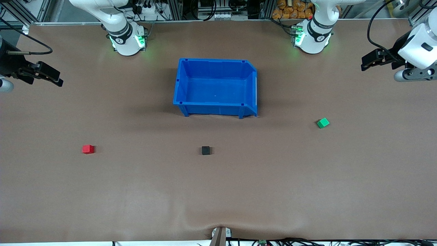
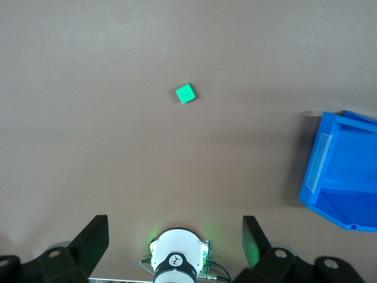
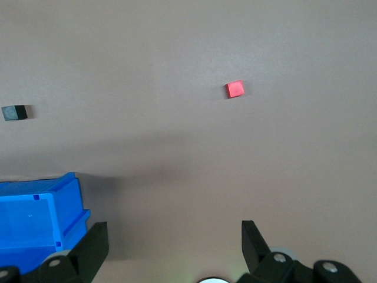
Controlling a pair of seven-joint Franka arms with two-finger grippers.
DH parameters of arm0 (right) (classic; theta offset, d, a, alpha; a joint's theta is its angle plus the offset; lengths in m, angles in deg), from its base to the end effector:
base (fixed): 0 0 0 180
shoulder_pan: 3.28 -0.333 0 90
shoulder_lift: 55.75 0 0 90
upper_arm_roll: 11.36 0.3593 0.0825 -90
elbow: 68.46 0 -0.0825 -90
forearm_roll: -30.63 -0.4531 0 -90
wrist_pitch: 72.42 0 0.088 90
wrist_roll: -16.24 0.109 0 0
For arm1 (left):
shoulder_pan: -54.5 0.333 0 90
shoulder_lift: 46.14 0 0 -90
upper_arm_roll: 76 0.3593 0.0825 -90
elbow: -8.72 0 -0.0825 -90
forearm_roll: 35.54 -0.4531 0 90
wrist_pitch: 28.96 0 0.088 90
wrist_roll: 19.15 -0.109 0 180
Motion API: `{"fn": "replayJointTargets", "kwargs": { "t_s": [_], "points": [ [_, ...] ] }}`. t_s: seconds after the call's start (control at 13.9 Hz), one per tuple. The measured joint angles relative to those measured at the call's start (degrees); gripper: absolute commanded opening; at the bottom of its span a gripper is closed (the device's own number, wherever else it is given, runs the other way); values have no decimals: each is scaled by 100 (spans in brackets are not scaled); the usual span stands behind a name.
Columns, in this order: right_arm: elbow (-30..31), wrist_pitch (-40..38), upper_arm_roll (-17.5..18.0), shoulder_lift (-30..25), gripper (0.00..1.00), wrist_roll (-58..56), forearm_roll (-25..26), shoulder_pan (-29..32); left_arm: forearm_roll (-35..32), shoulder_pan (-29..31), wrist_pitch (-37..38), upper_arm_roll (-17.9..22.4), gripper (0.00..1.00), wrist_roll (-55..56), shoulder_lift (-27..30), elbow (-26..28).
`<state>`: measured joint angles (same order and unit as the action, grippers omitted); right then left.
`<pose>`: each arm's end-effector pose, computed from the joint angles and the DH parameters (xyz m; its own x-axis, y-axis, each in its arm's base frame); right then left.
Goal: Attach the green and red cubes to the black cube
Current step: 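Move the left gripper out toward the green cube, then lower the left gripper over the green cube while the right gripper reaches the red cube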
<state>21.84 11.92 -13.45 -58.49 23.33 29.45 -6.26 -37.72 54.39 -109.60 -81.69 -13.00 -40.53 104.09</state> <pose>0.5961 0.0111 0.6838 0.9927 -0.1058 -0.0585 -0.1069 -0.9942 -0.0152 0.5668 -0.0558 0.6613 0.9881 0.0154 -0.1528 0.0056 -0.9979 -0.0645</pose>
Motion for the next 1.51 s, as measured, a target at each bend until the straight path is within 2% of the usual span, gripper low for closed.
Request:
{"fn": "replayJointTargets", "kwargs": {
  "t_s": [0.58,1.51],
  "points": [
    [1,0,8,11,100,0,0,-20,0,-2,-518,-354,100,388,2,477],
    [19,0,10,51,100,1,0,-132,0,223,-1267,-345,100,438,115,1454]
  ]
}}
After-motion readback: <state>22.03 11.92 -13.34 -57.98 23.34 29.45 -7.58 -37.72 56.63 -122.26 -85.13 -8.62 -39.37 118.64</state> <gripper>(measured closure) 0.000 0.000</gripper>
